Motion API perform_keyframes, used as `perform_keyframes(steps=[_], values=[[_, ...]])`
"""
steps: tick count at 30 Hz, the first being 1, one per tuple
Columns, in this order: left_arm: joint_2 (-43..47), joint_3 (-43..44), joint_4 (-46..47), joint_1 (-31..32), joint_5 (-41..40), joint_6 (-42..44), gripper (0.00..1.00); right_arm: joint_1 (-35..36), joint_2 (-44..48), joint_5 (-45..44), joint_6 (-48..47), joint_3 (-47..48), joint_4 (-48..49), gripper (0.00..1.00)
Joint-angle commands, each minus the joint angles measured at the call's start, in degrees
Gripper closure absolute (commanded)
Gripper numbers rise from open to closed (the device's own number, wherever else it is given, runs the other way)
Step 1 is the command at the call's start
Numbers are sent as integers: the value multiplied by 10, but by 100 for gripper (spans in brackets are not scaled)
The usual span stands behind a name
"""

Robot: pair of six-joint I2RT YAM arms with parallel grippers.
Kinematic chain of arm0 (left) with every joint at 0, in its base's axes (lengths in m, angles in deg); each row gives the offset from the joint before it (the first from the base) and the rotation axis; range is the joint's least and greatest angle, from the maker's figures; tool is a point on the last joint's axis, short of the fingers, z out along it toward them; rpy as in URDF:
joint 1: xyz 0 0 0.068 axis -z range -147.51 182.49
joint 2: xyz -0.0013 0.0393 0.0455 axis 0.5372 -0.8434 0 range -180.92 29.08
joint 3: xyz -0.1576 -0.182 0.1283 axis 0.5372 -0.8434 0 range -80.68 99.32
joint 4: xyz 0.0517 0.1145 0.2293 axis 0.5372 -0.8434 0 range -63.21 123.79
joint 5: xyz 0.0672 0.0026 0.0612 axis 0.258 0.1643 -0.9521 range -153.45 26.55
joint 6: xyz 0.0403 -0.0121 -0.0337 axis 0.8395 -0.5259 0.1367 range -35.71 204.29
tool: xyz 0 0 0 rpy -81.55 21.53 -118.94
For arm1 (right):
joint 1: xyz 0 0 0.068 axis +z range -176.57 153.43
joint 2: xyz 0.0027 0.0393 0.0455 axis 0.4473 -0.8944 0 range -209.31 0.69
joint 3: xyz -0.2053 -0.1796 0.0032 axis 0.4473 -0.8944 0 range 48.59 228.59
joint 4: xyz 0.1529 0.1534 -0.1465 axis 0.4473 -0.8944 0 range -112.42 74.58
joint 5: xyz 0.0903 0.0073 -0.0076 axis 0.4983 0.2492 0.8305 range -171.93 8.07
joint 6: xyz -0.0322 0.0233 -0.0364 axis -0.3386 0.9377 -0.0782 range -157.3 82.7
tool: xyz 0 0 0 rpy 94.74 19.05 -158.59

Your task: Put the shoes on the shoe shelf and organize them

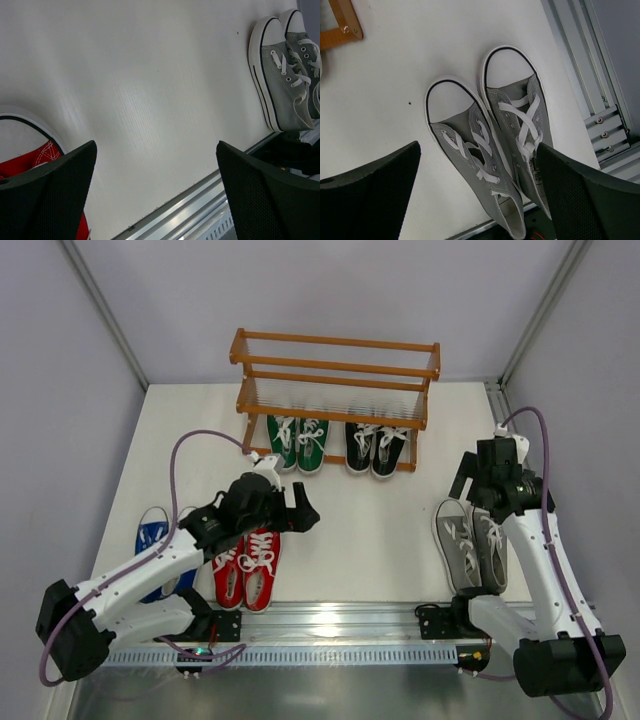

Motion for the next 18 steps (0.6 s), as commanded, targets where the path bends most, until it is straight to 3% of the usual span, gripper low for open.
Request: perform_keyframes(steps=[1,7,14,18], values=[[46,-14,-3,2,56,-5,1,-26,-3,70,-84,5,17,2],[80,-20,-6,2,132,-17,0,-145,-49,207,-40,-7,2,2],[112,-32,-31,2,147,-14,0,-168,-6,160,44,-93,-13,2],[124,-42,-33,2,153,-18,0,-168,11,153,120,-80,-29,2]])
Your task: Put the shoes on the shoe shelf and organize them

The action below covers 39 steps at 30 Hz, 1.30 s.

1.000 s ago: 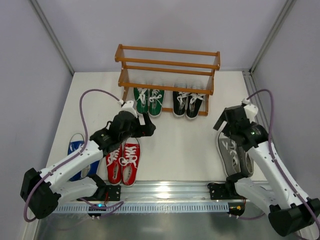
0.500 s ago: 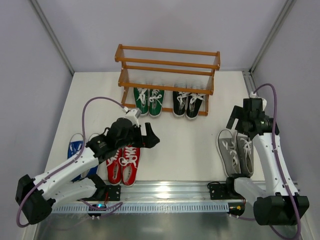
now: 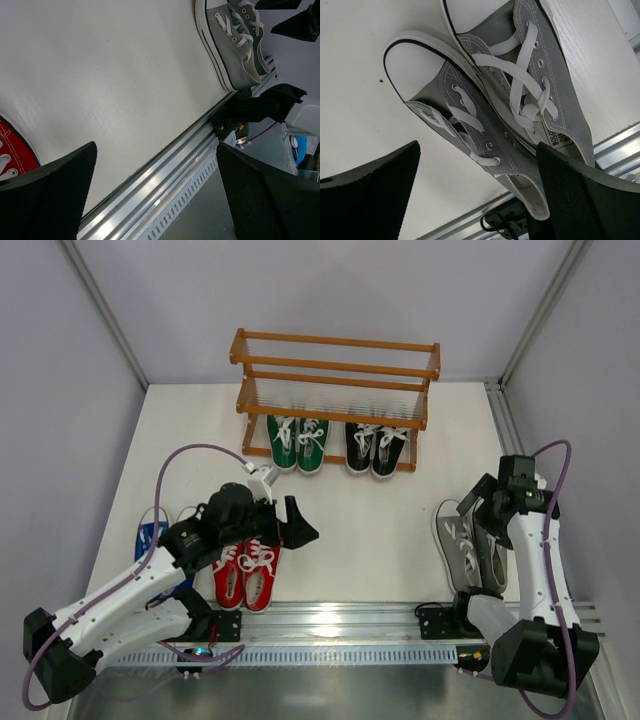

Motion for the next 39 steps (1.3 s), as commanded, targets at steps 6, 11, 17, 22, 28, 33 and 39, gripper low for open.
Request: perform_keyframes(steps=[6,11,17,22,28,33,39], values=[[11,-8,-9,2,29,-8,0,-16,21,-51,121,-32,15,2],[15,-8,-20,2,21,-3,0,-45,1,-41,118,-71,53,2],[14,-17,-16,2,15,-9,0,-51,-26,-12,128,-110,103,2],[5,-14,-17,2,15,-10,0,-52,-46,-7,136,-151,137,2],[-4,-13,-15,2,8,-10,0,-52,-53,42,112,-181,200,28],[-9,-12,-15,2,6,-10,0,-52,-27,141,94,-209,238,86],[-14,-13,-10,2,-2,-11,0,-52,21,222,85,-224,246,96]])
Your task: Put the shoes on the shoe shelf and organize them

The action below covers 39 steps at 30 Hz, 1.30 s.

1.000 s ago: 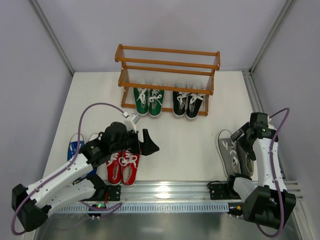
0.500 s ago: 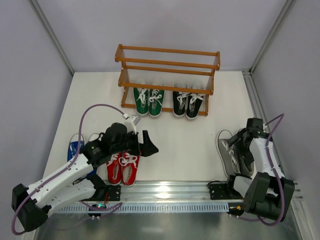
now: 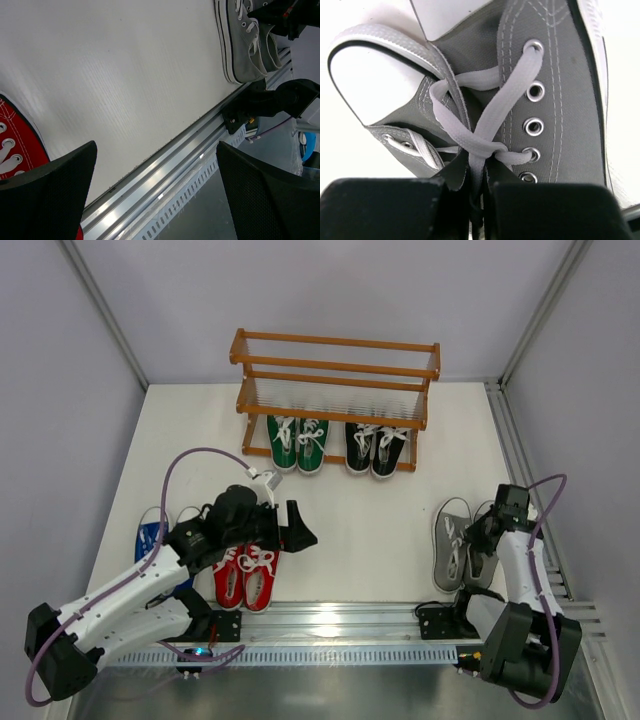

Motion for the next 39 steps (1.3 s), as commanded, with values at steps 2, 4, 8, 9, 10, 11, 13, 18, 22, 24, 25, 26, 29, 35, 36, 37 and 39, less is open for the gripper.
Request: perform_keyframes(steps=[2,4,8,9,10,11,13,18,22,24,25,26,29,35,36,37,39], values=[[-8,5,11,2,-8,-5,0,9,30,186,22,-30,43,96],[-8,5,11,2,-13,-2,0,8,47,233,31,-38,51,96],[-12,6,11,2,-29,4,0,9,80,296,60,-60,71,96],[-14,6,12,2,-32,4,0,11,85,307,65,-74,86,96],[-15,6,12,2,-36,5,0,11,86,319,68,-79,92,96],[-15,6,13,2,-37,5,0,13,87,318,68,-82,96,96],[-20,5,14,2,-38,5,0,16,88,317,66,-95,101,96],[-26,4,20,2,-33,4,0,31,116,279,48,-88,48,61],[-25,5,20,2,-31,5,0,64,166,171,43,-33,-49,40],[-26,5,21,2,-31,6,0,72,179,129,44,1,-89,39],[-27,5,21,2,-32,7,0,77,181,121,43,10,-98,39],[-28,6,22,2,-30,7,0,80,180,113,43,23,-105,39],[-30,6,23,2,-28,8,0,93,163,98,34,32,-113,39],[-20,0,19,2,-33,11,0,168,77,70,38,39,-94,36],[-16,-1,18,2,-34,12,0,200,70,66,43,41,-90,36],[-16,-2,15,2,-37,12,0,212,63,63,47,41,-86,35],[-10,-3,12,2,-39,13,0,248,50,59,60,45,-72,34]])
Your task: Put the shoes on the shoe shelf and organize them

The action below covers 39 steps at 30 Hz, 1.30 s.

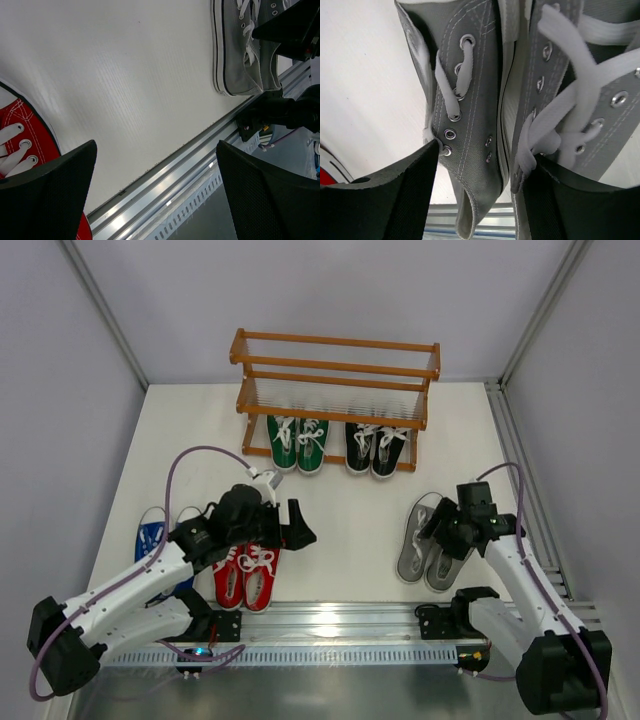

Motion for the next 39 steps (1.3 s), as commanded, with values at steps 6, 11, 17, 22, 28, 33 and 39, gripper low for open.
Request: perform_keyframes(steps=[6,11,17,22,28,33,39], values=[[26,-2,0,2,-14,14,0,89,-44,-53,25,40,12,30],[30,-3,-5,2,-19,16,0,105,-61,-104,43,44,3,30],[30,-5,-5,2,-18,17,0,105,-81,-153,66,38,3,66],[33,-6,-5,2,-17,17,0,106,-75,-167,77,30,3,96],[34,-6,-5,2,-15,17,0,105,-53,-174,58,42,-12,96],[32,-7,-1,2,-15,15,0,107,-22,-169,46,48,-26,96],[38,-5,-7,2,-31,13,0,126,46,-196,17,114,-83,96]])
